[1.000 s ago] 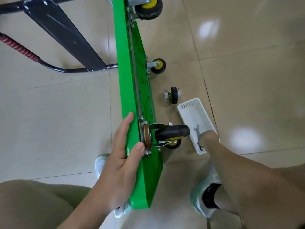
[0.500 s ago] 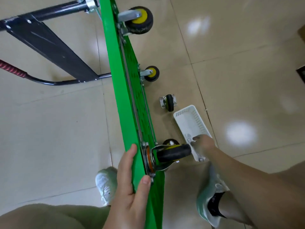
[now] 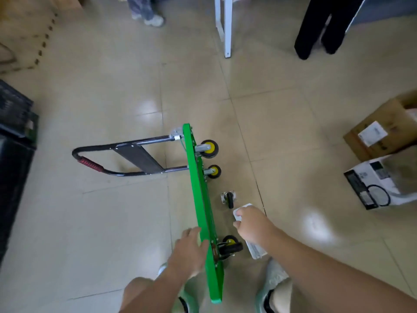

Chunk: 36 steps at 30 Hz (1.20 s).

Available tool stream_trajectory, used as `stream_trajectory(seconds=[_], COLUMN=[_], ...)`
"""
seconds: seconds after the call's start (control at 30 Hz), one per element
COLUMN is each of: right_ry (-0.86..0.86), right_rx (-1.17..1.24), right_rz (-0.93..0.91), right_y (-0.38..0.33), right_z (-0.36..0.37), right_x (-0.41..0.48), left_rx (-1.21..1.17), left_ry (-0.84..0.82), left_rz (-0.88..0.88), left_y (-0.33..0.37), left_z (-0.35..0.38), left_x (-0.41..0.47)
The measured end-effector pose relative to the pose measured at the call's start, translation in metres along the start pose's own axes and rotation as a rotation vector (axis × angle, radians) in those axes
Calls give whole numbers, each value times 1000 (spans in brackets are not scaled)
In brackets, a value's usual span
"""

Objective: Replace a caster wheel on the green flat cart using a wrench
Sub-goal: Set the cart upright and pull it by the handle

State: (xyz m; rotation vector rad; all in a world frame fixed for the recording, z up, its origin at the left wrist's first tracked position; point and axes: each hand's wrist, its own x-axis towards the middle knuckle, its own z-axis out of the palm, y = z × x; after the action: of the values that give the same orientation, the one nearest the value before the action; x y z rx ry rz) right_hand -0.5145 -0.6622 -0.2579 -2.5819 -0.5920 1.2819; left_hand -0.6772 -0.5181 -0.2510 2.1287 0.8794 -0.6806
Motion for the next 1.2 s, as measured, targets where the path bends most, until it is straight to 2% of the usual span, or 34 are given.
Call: stream_trajectory(seconds=[0.2, 0.33, 0.47, 0.57, 0.7, 0.87, 1.2], right_ry=[95, 259, 378, 449, 444, 433, 399], right_rx=[-52, -149, -288, -319, -360, -427, -452], right_rz=[-215, -411, -627, -739, -909, -1108, -1295], right_y=[-122, -201, -275, -329, -406, -501, -729], right_z=[-158, -256, -327, -349, -333, -268, -84], right_x=[-129, -188, -237, -276, -334, -402, -471], left_rx=[95, 89, -10, -40, -7, -1, -22], left_ry=[113, 263, 536, 697, 847, 953, 1042], left_rz=[-19, -3, -21, -60, -165, -283, -422], left_y=[86, 133, 155, 150, 114, 35, -218], left_z=[-161, -265, -349, -391, -428, -461, -540], left_x=[-91, -147, -211, -271, -356, -440, -550])
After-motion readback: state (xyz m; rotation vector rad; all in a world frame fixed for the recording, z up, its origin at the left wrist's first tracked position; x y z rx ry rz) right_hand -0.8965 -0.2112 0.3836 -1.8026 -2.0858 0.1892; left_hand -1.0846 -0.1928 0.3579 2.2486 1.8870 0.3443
